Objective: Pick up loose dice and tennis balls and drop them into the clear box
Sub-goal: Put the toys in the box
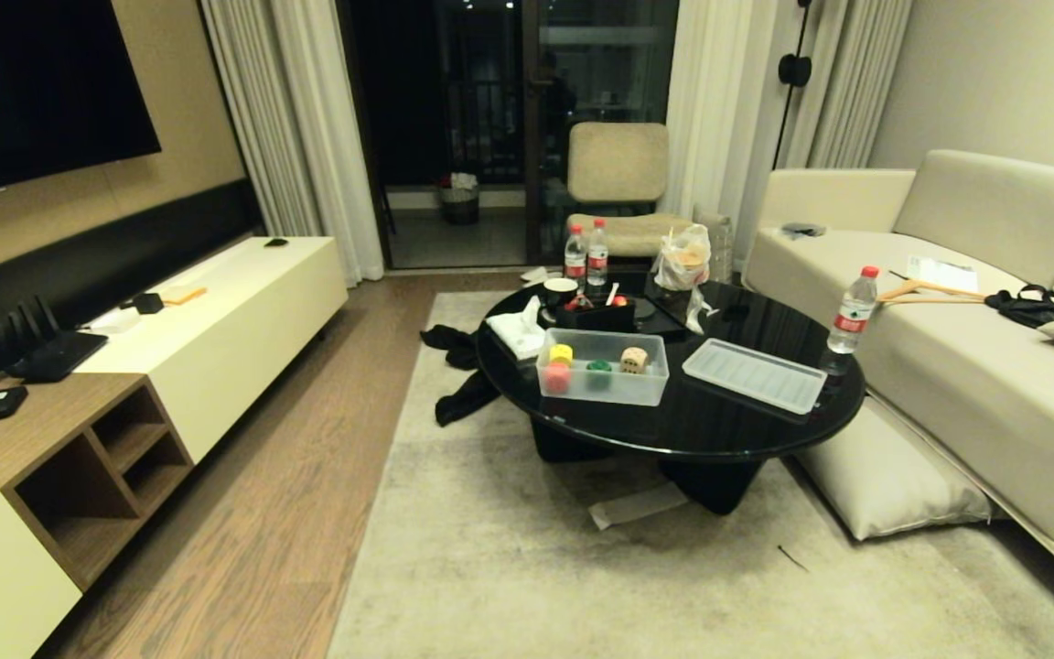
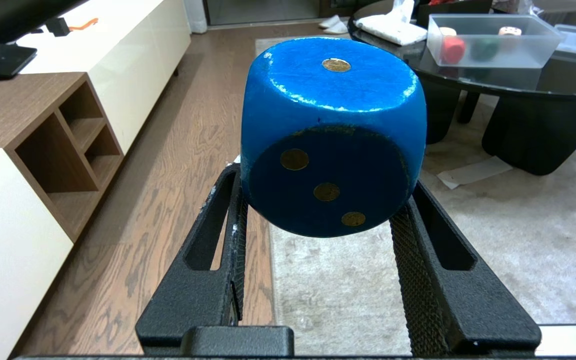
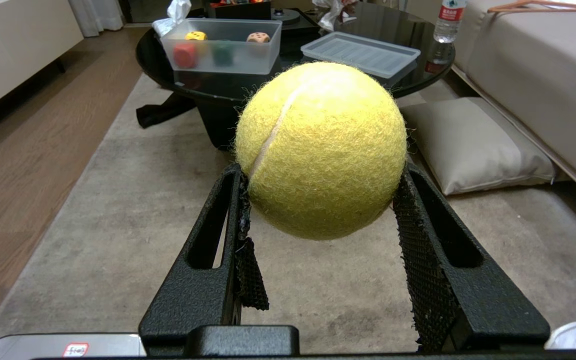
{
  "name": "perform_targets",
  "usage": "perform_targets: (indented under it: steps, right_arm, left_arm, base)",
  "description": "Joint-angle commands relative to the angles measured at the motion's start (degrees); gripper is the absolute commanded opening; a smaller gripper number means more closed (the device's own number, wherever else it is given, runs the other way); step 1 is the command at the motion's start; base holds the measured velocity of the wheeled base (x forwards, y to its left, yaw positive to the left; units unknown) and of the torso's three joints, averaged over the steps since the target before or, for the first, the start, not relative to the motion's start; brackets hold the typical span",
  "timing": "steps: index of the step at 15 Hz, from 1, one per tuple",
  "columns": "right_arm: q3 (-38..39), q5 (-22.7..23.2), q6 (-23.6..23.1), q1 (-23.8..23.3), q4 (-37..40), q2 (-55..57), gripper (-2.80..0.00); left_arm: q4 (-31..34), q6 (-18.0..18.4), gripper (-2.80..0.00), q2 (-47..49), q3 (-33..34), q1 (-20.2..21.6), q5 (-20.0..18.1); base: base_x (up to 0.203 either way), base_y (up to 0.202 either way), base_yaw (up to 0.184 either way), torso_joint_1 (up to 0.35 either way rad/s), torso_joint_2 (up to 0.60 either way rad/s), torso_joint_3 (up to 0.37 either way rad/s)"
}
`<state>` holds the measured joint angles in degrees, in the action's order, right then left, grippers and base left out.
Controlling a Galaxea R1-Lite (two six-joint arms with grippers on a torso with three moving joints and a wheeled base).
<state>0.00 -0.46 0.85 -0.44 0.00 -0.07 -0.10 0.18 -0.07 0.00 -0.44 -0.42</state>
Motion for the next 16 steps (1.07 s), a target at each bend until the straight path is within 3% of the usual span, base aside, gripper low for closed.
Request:
perform_targets:
  steps: [1, 10, 16]
  right_arm:
    - [0.01, 0.02, 0.03, 0.00, 0.00, -0.01, -2.80]
    - [0.00, 0.02, 0.03, 0.00, 0.00, -0.01, -2.80]
    - [0.09, 0.02, 0.03, 0.00, 0.00, -0.01, -2.80]
  left_arm:
    - [-0.03, -0.01, -2.80, -0.01, 0.09, 0.00, -0.02]
    - [0.01, -0.27, -2.80, -0.01, 0.09, 0.00, -0.02]
    - [0.01, -0.27, -2.80, -0.01, 0.09, 0.00, 0.07]
  base:
    - [0.000, 0.000, 0.000, 0.000, 0.00, 0.000]
    - [0.002, 0.000, 0.004, 0.001, 0.00, 0.001]
    - [0.176, 0.000, 0.002, 0.004, 0.00, 0.002]
